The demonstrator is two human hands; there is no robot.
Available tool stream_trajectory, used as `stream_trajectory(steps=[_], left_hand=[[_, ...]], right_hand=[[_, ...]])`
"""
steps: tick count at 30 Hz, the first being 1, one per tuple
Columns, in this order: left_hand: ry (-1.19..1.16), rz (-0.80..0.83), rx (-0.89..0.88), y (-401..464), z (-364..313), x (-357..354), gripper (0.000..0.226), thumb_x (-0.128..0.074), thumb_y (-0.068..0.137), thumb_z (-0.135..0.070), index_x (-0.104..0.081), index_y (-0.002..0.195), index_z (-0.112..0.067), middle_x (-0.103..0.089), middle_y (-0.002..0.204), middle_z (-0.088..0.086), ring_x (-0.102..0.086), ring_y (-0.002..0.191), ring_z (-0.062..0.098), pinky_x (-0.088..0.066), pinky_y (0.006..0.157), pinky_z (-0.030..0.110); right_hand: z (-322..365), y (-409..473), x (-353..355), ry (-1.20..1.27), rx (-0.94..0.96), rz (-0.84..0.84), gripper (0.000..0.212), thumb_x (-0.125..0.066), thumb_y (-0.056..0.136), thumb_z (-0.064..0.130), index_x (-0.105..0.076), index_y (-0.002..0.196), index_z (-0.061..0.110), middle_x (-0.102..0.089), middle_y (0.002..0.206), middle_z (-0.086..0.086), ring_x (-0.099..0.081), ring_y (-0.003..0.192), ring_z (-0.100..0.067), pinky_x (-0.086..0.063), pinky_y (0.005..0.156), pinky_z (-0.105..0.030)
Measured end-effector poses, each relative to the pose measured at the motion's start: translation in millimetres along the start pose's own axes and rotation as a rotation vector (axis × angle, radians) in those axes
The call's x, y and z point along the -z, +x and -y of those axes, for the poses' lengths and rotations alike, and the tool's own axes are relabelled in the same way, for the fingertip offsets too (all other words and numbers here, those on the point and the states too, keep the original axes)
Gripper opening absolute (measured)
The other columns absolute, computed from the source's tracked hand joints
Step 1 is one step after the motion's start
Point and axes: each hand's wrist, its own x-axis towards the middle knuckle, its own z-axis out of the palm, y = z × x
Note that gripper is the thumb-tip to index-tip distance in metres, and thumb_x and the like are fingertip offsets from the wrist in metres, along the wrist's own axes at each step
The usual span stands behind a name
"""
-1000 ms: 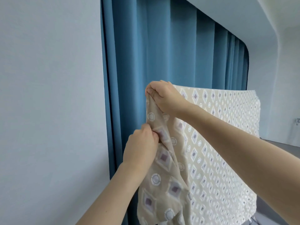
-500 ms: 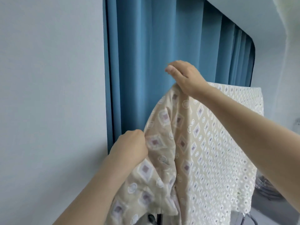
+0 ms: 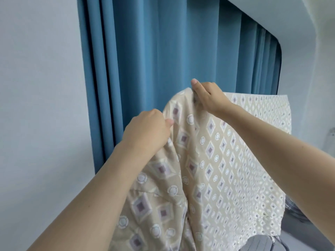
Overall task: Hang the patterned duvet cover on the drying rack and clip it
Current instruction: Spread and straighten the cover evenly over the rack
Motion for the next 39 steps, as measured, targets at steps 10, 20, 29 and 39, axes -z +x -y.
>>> stream_trajectory(steps=[10, 20, 29, 39], left_hand=[[0.372, -0.087, 0.163, 24, -20, 51, 0.016, -0.049, 0.084, -0.007, -0.041, 0.071, -0.008, -0.045, 0.064, 0.006, -0.040, 0.057, 0.024, -0.023, 0.049, 0.027], [0.416, -0.364, -0.076, 81, -77, -25, 0.056, -0.029, 0.094, -0.069, -0.042, 0.080, -0.016, -0.052, 0.074, 0.003, -0.048, 0.072, 0.030, -0.024, 0.054, 0.033], [0.604, -0.578, -0.093, 106, -104, -36, 0.023, -0.039, 0.099, -0.030, -0.051, 0.090, -0.012, -0.061, 0.098, 0.014, -0.056, 0.089, 0.034, -0.025, 0.063, 0.031], [0.583, -0.335, -0.162, 171, -197, -120, 0.029, -0.027, 0.105, -0.031, -0.053, 0.098, -0.018, -0.058, 0.087, 0.002, -0.050, 0.070, 0.022, -0.024, 0.057, 0.027]], right_hand=[[-55, 22, -1, -0.164, -0.039, -0.078, 0.059, -0.027, 0.105, 0.035, -0.025, 0.050, 0.012, -0.033, 0.046, -0.002, -0.032, 0.047, -0.018, -0.024, 0.054, -0.035], [-121, 37, -1, -0.158, 0.063, -0.153, 0.052, -0.019, 0.095, 0.043, -0.021, 0.052, 0.014, -0.030, 0.045, -0.005, -0.029, 0.048, -0.026, -0.029, 0.055, -0.038], [-180, 53, -1, -0.182, 0.073, -0.195, 0.053, -0.019, 0.094, 0.040, -0.021, 0.050, 0.011, -0.029, 0.044, -0.003, -0.033, 0.051, -0.030, -0.029, 0.055, -0.037], [-301, 59, 20, -0.075, 0.156, -0.270, 0.061, -0.014, 0.098, 0.039, -0.052, 0.071, 0.000, -0.052, 0.062, -0.010, -0.047, 0.063, -0.030, -0.040, 0.064, -0.046]])
